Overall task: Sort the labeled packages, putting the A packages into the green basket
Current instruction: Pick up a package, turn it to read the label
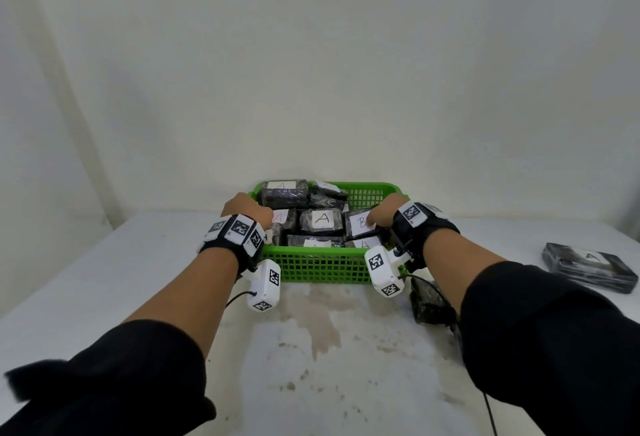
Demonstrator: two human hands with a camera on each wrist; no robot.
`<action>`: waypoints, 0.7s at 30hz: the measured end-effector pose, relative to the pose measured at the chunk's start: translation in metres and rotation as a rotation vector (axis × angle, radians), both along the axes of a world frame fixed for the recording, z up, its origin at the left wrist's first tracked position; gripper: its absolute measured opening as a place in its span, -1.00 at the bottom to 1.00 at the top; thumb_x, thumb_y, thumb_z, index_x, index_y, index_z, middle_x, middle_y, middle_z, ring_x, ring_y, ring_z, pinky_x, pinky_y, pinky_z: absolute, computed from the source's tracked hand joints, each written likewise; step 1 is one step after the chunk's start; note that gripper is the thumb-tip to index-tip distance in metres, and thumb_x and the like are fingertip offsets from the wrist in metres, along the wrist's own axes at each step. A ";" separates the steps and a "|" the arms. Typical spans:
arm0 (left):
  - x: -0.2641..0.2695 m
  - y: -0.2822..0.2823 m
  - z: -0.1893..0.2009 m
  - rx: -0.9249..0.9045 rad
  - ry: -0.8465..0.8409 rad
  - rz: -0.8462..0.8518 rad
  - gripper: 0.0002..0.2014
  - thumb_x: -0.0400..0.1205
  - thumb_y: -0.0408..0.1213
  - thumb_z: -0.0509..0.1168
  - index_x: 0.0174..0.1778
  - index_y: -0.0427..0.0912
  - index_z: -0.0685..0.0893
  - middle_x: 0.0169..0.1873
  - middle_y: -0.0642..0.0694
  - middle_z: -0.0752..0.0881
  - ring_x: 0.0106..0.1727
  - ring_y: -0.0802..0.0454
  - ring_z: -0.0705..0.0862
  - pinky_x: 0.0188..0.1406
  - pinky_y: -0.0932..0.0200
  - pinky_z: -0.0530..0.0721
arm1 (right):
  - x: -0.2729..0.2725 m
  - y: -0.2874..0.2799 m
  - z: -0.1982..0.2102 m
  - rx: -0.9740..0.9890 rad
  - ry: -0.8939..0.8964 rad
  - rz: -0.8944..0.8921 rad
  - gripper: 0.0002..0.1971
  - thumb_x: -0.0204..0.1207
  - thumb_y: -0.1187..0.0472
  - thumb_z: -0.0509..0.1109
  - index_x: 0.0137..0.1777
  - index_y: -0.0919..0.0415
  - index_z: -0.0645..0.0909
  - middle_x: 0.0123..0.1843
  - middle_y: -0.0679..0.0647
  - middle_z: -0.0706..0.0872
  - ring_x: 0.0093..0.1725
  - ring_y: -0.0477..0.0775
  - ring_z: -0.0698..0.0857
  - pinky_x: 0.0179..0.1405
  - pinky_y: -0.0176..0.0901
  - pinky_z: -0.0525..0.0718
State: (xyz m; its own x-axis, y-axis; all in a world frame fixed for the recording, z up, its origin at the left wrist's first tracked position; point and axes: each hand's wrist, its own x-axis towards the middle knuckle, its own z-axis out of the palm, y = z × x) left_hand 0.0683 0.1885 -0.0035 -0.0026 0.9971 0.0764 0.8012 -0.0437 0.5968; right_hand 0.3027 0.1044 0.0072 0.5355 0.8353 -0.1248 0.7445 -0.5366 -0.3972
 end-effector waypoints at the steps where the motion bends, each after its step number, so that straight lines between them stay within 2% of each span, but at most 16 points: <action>1: 0.000 0.000 -0.001 0.012 0.004 -0.002 -0.70 0.57 -0.33 0.33 -0.45 -0.24 0.42 -0.45 -0.16 0.54 -0.50 -0.01 0.44 -0.57 0.25 0.35 | -0.001 0.000 0.000 -0.024 -0.012 0.012 -0.64 0.73 0.13 0.42 0.37 0.40 0.68 0.45 0.30 0.71 0.40 0.27 0.71 0.36 0.00 0.68; 3: 0.000 0.001 -0.003 0.026 0.014 0.007 -0.71 0.58 -0.32 0.33 -0.43 -0.23 0.42 -0.44 -0.14 0.51 -0.49 -0.01 0.43 -0.55 0.22 0.37 | -0.001 0.001 -0.005 -0.049 -0.025 0.023 -0.58 0.70 0.11 0.46 0.41 0.42 0.66 0.46 0.29 0.71 0.44 0.27 0.70 0.39 0.01 0.69; 4: 0.000 0.001 -0.004 0.038 0.021 0.010 -0.71 0.58 -0.33 0.34 -0.43 -0.22 0.42 -0.44 -0.14 0.51 -0.49 -0.01 0.43 -0.54 0.22 0.37 | 0.000 0.003 -0.007 -0.058 -0.039 0.028 -0.61 0.69 0.10 0.48 0.35 0.39 0.69 0.40 0.27 0.74 0.35 0.26 0.74 0.30 0.01 0.74; 6: -0.001 0.002 -0.006 0.054 0.023 0.003 -0.71 0.58 -0.34 0.33 -0.42 -0.20 0.40 -0.43 -0.12 0.49 -0.48 -0.01 0.44 -0.57 0.24 0.33 | 0.003 0.007 -0.014 -0.020 -0.049 0.003 -0.75 0.63 0.07 0.53 0.04 0.27 0.68 0.08 0.18 0.80 -0.04 0.16 0.75 -0.14 -0.07 0.73; 7: -0.002 0.002 -0.007 0.061 0.026 0.000 -0.72 0.58 -0.35 0.32 -0.41 -0.20 0.40 -0.41 -0.13 0.50 -0.45 -0.03 0.46 -0.57 0.24 0.33 | 0.004 0.009 -0.017 0.012 -0.052 -0.023 -0.74 0.60 0.06 0.54 -0.12 0.24 0.62 -0.11 0.12 0.74 -0.23 0.09 0.67 -0.33 -0.14 0.63; 8: -0.003 0.002 -0.008 0.070 0.028 -0.004 -0.75 0.58 -0.35 0.32 -0.38 -0.21 0.41 -0.37 -0.14 0.52 -0.39 -0.07 0.50 -0.55 0.23 0.35 | 0.004 0.010 -0.019 0.029 -0.054 -0.049 -0.69 0.57 0.06 0.55 -0.23 0.23 0.55 -0.22 0.09 0.67 -0.33 0.04 0.59 -0.43 -0.19 0.53; 10: -0.003 0.001 -0.010 0.084 0.025 -0.008 -0.86 0.58 -0.33 0.31 -0.22 -0.25 0.49 -0.26 -0.17 0.56 -0.26 -0.14 0.55 -0.41 0.17 0.47 | 0.002 0.008 -0.019 0.026 -0.057 -0.072 -0.62 0.57 0.05 0.55 -0.31 0.20 0.47 -0.28 0.06 0.60 -0.38 0.00 0.53 -0.48 -0.20 0.46; 13: -0.002 0.001 -0.011 0.087 0.012 -0.006 -0.87 0.57 -0.31 0.31 -0.05 -0.25 0.51 -0.17 -0.19 0.59 -0.19 -0.17 0.58 -0.27 0.10 0.52 | 0.000 0.004 -0.018 0.008 -0.063 -0.075 -0.61 0.58 0.07 0.55 -0.32 0.20 0.44 -0.33 0.04 0.55 -0.40 -0.01 0.51 -0.50 -0.21 0.44; 19: -0.003 0.001 -0.011 0.092 0.014 -0.006 -0.90 0.59 -0.32 0.31 -0.09 -0.25 0.51 -0.03 -0.28 0.71 -0.16 -0.20 0.62 -0.24 0.11 0.54 | -0.002 0.004 -0.023 0.009 -0.070 -0.066 -0.62 0.58 0.11 0.54 -0.33 0.19 0.44 -0.36 0.04 0.54 -0.42 -0.02 0.50 -0.53 -0.24 0.42; 21: -0.003 0.002 -0.010 0.102 0.009 0.005 -0.87 0.60 -0.35 0.30 -0.24 -0.25 0.50 -0.02 -0.30 0.74 -0.17 -0.21 0.62 -0.25 0.12 0.54 | -0.001 0.003 -0.023 0.015 -0.064 -0.056 -0.62 0.58 0.10 0.54 -0.33 0.18 0.44 -0.35 0.03 0.54 -0.41 -0.01 0.50 -0.52 -0.24 0.41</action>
